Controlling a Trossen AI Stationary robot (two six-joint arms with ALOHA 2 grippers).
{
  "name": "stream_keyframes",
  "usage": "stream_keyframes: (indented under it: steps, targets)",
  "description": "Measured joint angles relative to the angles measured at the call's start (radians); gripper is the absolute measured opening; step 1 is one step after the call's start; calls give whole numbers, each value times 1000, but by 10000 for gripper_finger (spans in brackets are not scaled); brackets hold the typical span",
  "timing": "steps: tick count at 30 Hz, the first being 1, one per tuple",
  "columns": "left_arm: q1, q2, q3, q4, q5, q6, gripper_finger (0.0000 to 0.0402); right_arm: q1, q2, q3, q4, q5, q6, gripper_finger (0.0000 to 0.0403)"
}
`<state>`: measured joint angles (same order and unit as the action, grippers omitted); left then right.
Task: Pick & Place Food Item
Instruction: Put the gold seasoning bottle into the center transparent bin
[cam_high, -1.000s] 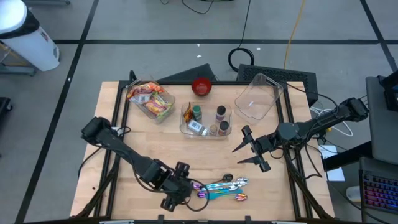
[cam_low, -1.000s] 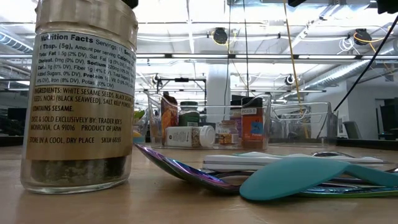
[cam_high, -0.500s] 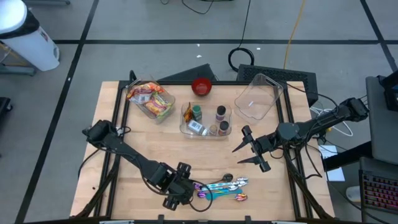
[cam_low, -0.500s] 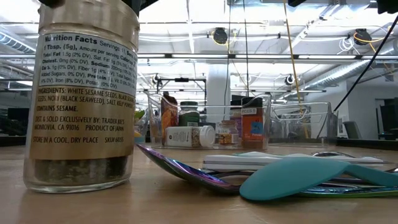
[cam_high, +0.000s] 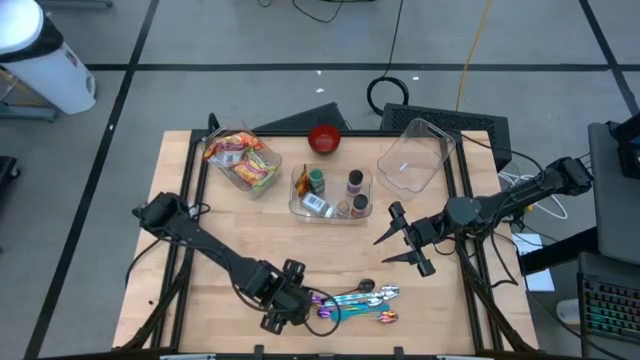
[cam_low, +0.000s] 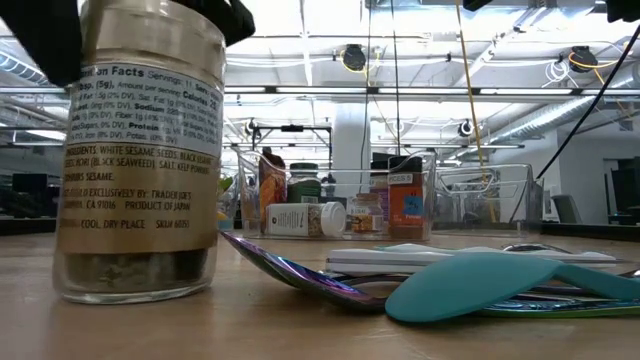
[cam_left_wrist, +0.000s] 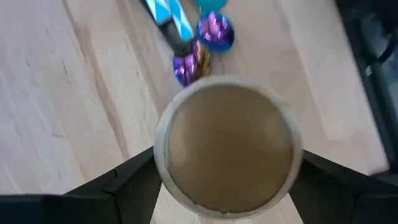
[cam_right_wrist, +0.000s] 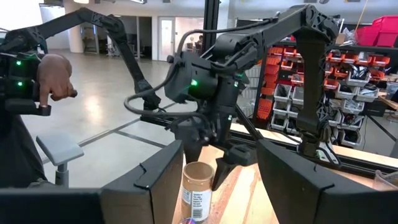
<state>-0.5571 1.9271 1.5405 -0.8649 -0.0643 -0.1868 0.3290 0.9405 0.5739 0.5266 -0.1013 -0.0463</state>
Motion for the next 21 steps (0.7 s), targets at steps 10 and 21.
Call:
stream_keyframes:
  steps: [10,21]
  targets:
    - [14,0,-2,6,19,1,310,0,0,0,0,0,-2,196]
    - [14,0,-1,73,11,6,310,0,0,0,0,0,-3,196]
